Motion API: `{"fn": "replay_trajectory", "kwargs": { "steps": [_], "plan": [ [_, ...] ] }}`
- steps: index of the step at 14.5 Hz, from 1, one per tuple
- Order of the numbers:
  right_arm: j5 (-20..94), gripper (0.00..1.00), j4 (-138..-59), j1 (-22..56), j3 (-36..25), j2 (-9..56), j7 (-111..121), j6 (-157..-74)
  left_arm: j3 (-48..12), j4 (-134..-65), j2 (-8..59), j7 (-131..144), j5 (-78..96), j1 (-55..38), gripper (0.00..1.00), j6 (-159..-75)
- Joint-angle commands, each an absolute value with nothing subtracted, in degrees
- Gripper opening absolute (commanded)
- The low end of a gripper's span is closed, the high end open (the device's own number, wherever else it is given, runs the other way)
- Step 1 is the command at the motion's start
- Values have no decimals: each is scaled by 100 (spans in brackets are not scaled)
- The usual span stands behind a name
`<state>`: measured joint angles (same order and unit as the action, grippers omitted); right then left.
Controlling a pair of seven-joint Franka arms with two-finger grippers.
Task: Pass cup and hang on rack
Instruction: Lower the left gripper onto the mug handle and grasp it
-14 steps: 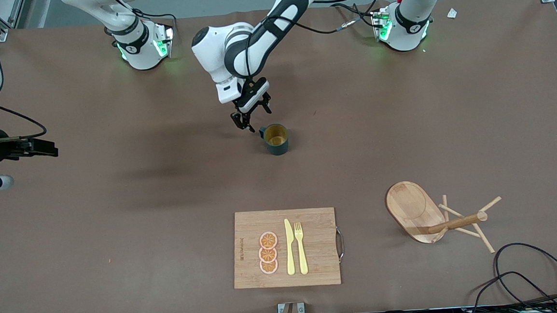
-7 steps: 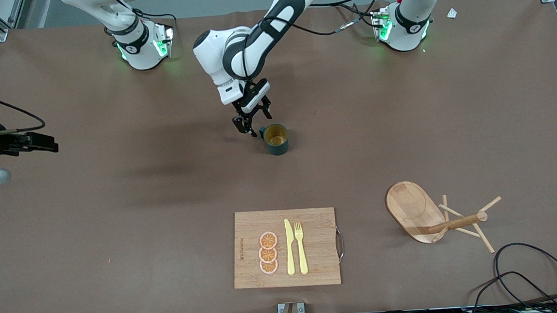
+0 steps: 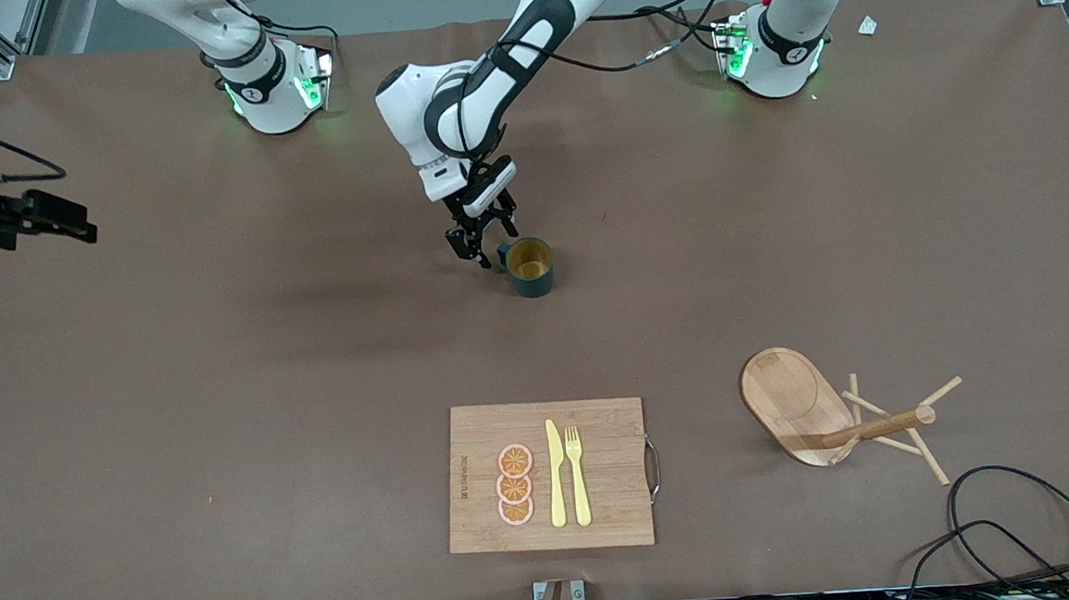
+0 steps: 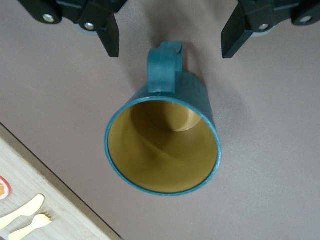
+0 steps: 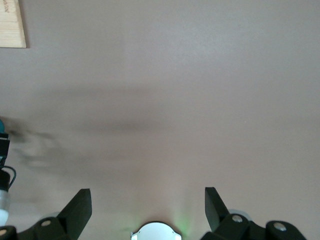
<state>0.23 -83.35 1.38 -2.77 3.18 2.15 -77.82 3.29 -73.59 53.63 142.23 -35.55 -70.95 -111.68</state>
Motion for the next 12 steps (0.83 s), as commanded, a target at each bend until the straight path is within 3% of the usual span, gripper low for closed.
{"fn": "replay_trajectory", "kwargs": {
  "steps": [1,12],
  "plan": [
    [105,100,-8692,79,-264,-175,368,-7814,439,-7216,5511,14422,-3814,-7216,89,-11171],
    [105,100,-8684,9,-299,-360,519,-7778,413,-7277,5590,14572,-4121,-7260,77,-11127]
  ]
}}
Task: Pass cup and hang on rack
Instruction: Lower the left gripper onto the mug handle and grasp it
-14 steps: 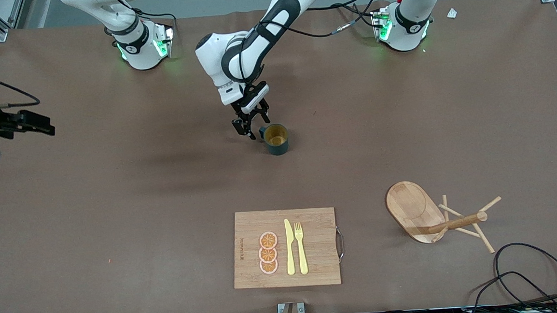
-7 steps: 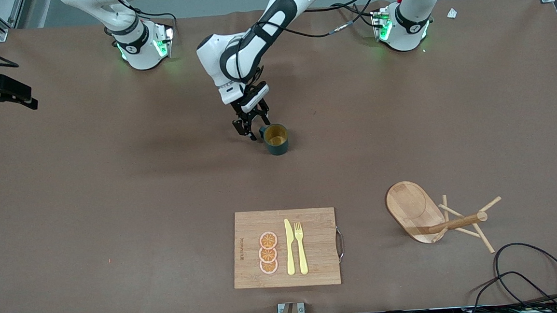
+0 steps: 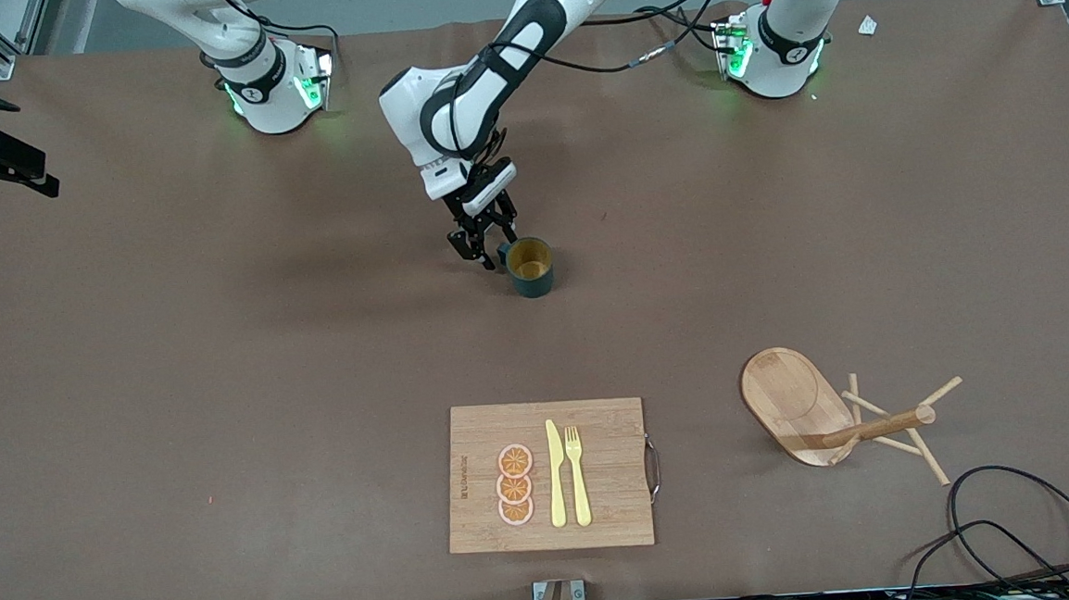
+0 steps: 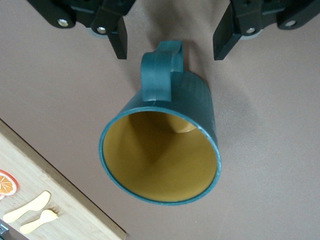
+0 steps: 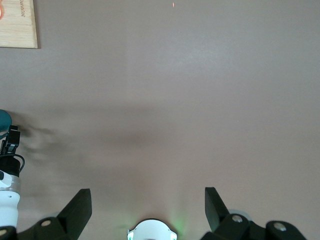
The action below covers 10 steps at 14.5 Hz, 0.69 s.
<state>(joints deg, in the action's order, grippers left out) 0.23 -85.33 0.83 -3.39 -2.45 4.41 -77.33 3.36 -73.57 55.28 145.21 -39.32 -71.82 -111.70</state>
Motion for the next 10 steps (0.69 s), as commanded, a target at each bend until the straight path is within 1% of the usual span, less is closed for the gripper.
{"fn": "replay_trajectory", "kwargs": {
  "steps": [1,3,6,8,10],
  "plan": [
    [105,100,-8684,9,-308,-360,519,-7787,404,-7286,5590,14546,-4226,-7260,77,-11118],
    [105,100,-8684,9,-308,-352,519,-7778,404,-7321,5599,14467,-4271,-7260,75,-11109],
    [105,100,-8684,-44,-308,-343,527,-7770,396,-7321,5581,14449,-4236,-7260,67,-11013],
    [105,100,-8684,-70,-308,-343,527,-7770,387,-7321,5572,14449,-4210,-7260,67,-10952],
    [114,100,-8779,-105,-299,-369,527,-7761,387,-7321,5555,14449,-4184,-7260,60,-10934]
  ]
}}
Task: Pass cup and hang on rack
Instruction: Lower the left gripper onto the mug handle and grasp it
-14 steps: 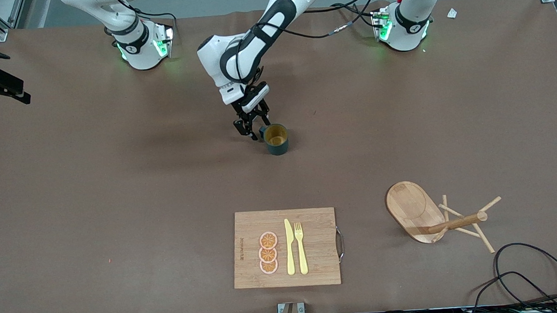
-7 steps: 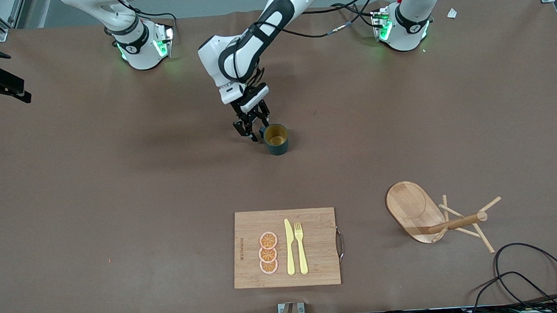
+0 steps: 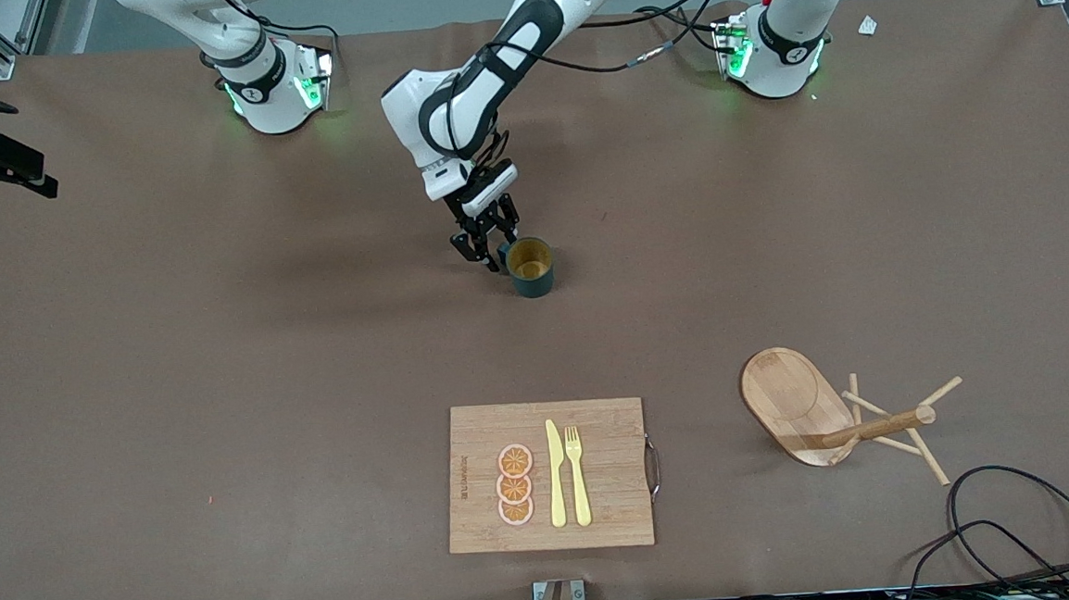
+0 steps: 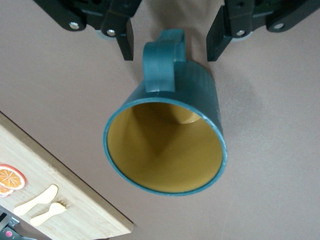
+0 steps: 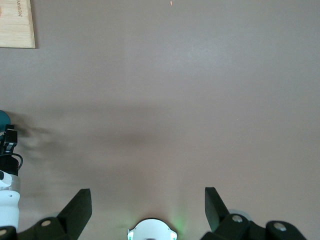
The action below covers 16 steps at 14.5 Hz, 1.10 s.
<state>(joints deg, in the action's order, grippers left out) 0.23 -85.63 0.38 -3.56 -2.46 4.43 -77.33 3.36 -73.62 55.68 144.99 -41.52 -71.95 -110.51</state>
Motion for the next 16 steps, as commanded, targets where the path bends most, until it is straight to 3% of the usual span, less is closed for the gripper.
{"fn": "replay_trajectory", "kwargs": {
  "steps": [1,6,8,16],
  "plan": [
    [114,100,-8859,-114,-308,-395,527,-7769,387,-7321,5555,14441,-4184,-7260,59,-10934],
    [114,100,-9060,-114,-334,-588,545,-7787,378,-7304,5572,14440,-4166,-7251,49,-10934],
    [114,100,-9298,-106,-351,-790,545,-7892,378,-7304,5546,14440,-4166,-7251,39,-10934],
    [105,100,-9053,-114,-360,-729,510,-7893,378,-7304,5502,14362,-4166,-7242,1,-10934]
  ]
}}
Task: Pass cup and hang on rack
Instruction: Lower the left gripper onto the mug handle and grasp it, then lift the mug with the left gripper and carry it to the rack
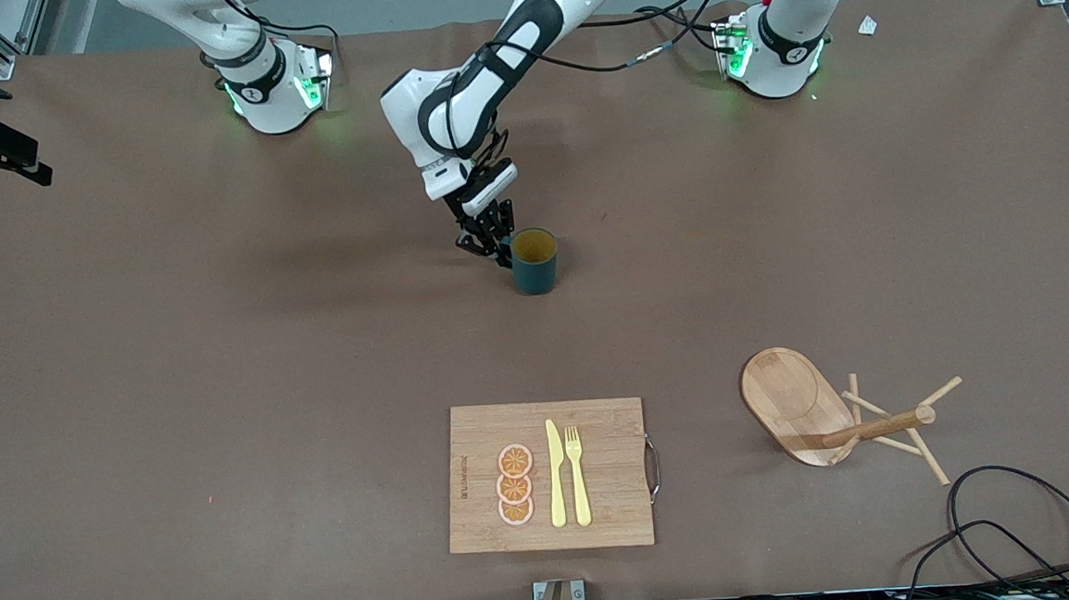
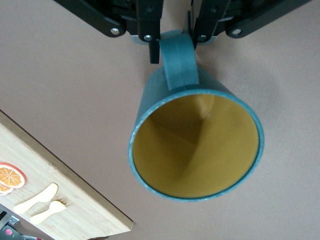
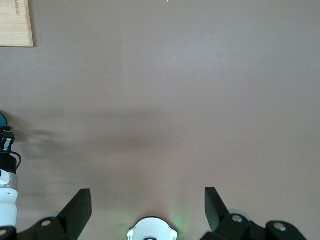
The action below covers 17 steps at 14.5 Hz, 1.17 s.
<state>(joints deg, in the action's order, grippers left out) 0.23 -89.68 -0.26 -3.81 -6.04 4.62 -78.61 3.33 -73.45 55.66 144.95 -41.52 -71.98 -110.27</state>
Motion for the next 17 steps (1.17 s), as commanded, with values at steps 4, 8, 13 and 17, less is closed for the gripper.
{"fn": "replay_trajectory", "kwargs": {
  "steps": [4,8,13,17],
  "plan": [
    [114,100,-9053,-114,-352,-729,457,-7910,378,-7304,5152,13643,-3790,-7120,1,-10934],
    [228,100,-9053,-97,-351,-729,475,-7919,387,-7286,4327,12571,-2868,-6611,1,-10776],
    [255,100,-9053,-105,-352,-729,545,-7919,369,-7286,3088,11122,-1112,-5504,0,-10775],
    [0,100,-9053,-18,-308,-729,562,-7928,386,-7286,2453,10083,207,-4564,0,-10688]
  ]
}}
